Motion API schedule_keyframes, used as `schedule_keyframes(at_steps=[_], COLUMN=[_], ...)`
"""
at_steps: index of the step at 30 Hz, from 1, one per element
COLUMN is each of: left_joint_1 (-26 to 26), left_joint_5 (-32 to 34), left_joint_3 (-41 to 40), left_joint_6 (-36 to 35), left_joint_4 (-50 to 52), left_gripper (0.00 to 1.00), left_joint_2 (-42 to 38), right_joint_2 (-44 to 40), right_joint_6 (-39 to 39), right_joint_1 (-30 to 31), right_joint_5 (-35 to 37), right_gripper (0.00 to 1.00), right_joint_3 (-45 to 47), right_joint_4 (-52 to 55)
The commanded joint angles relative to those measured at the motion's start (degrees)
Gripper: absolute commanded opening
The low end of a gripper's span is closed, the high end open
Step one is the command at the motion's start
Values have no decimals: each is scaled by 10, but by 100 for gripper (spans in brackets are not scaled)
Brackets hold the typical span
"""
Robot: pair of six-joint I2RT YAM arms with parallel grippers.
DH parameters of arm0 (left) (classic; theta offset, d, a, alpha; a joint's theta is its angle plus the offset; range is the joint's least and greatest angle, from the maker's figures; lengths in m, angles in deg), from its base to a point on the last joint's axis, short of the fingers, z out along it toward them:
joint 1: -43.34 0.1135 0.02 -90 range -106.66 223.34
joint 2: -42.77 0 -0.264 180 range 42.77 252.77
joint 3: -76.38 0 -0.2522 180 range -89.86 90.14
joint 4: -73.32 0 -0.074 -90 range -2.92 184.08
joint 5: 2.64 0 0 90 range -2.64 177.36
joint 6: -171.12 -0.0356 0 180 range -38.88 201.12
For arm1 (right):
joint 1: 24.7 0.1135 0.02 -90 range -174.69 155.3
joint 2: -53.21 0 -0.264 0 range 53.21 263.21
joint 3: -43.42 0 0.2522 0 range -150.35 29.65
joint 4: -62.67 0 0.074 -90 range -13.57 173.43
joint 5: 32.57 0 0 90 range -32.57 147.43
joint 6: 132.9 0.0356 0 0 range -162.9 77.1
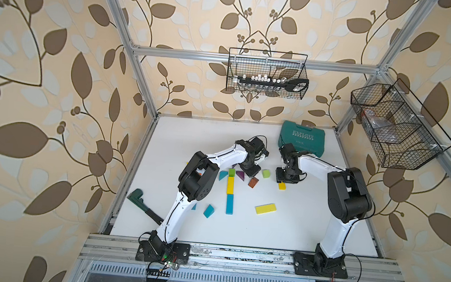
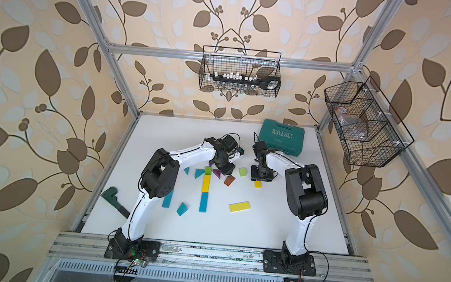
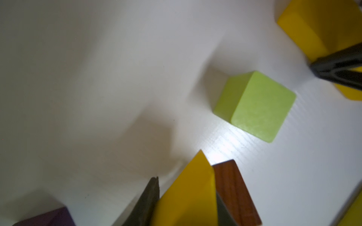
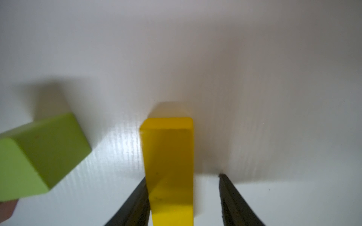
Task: Assemble a small pinwheel with building blocks
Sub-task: Adjust the building block at the center of the board, then assemble the building block at the center of the board.
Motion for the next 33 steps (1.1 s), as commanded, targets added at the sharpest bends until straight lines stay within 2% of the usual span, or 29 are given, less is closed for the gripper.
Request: schedule_keyframes(at_steps=[1,12,17,30,33], left_joint_1=[-14,-31,-31,-31,-31], left_joint_5=[-10,-8,-6,3,0], left_joint_3=[13,-25,-12,-3,-2], left_joint_6=[1,31,34,28,25], left_joint_4=[11,1,6,21,21], left_gripper=[21,21,22,44,46], left_joint_2=[-5,-17,3,18,19], right_joint_2=[-37,-114,-120,-104,-102], right_joint_6=[-8,-5,-5,1,0], right_joint_1=[-12,-13,-13,-14,-15], right_joint_5=[-18,-33,-64,-89,-89], right_gripper=[55,59,59,60,60], right_joint_3=[27,30,33,53,52], right_joint_4=[6,12,-3,-21,-22])
